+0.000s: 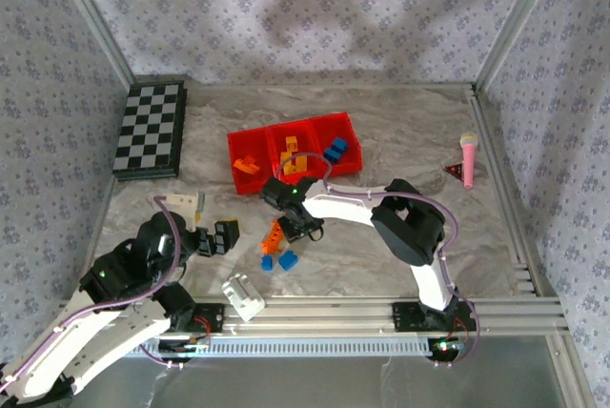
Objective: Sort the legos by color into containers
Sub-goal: Pick up the lego from the bottom-center of the table.
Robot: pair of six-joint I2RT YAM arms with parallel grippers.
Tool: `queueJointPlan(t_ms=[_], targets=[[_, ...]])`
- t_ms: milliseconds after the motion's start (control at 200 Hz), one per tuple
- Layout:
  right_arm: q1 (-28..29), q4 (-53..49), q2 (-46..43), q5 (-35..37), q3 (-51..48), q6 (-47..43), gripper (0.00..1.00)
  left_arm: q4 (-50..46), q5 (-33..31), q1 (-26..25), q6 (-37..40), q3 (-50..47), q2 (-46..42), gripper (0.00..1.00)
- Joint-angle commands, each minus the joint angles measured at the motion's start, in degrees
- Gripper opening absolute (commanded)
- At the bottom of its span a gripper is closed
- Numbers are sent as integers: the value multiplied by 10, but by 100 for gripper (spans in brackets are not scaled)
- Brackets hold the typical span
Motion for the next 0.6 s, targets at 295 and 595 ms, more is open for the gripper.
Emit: queueJointPlan(t_ms=[295, 595], targets=[[-13, -35, -68, 53, -16, -13, 39, -3, -4, -4, -3, -2, 7, 100], [-112, -55, -136, 74, 46, -63, 38, -2, -2, -4, -1, -1, 9, 100]])
